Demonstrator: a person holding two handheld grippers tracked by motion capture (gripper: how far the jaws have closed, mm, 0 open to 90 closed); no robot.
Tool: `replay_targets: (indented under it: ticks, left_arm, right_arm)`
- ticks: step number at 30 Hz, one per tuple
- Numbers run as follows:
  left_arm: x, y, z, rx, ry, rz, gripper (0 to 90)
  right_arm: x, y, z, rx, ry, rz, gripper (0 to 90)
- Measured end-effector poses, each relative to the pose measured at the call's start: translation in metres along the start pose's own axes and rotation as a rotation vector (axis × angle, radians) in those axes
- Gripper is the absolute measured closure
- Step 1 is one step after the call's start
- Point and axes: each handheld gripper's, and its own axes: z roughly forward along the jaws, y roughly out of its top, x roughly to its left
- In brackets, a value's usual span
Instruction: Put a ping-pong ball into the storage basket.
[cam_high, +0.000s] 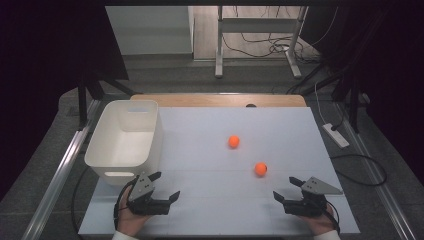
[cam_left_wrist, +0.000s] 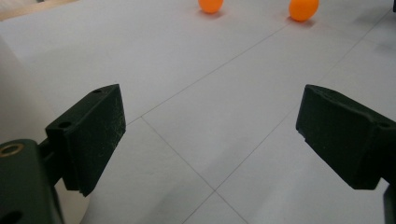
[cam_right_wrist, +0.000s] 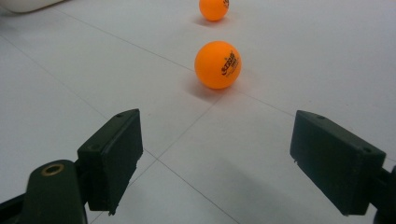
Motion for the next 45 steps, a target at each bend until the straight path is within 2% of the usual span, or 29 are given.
replay_targets:
  ticks: [5,7,11,15,23,25,33,39,45]
  left_arm:
    - [-0.003,0.002,0.001,0.006,0.003,0.018,8.9]
    - [-0.004,0.003,0.0,0.002,0.004,0.008,8.9]
    - [-0.006,0.011,-0.002,-0.01,0.025,0.018,9.0]
    - [-0.009,0.017,-0.002,-0.012,0.013,0.005,9.1]
    - [-0.014,0.031,0.001,-0.014,0.014,0.019,9.2]
    - [-0.015,0.035,0.003,-0.008,0.015,0.009,9.3]
    - [-0.018,0.052,0.011,0.004,-0.02,0.017,9.3]
    - [-0.022,0.06,0.023,0.035,-0.039,0.031,9.3]
    - [-0.017,0.064,0.028,0.036,-0.059,0.001,9.3]
  right_arm:
    - [-0.001,0.0,0.001,0.007,0.002,-0.004,17.1]
    - [-0.001,0.0,0.001,0.006,0.008,-0.004,17.1]
    - [-0.001,0.0,0.002,0.0,0.021,0.011,17.1]
    - [-0.001,0.0,0.002,-0.004,0.029,0.002,17.0]
    - [-0.002,0.0,0.004,0.005,0.028,0.006,16.7]
    - [-0.001,0.001,0.004,0.003,0.027,0.003,16.7]
    - [-0.002,0.0,0.004,0.006,0.016,-0.002,16.7]
    - [-0.002,-0.001,0.004,0.008,0.013,-0.02,16.9]
    - [-0.002,0.001,0.005,0.008,0.003,-0.021,16.9]
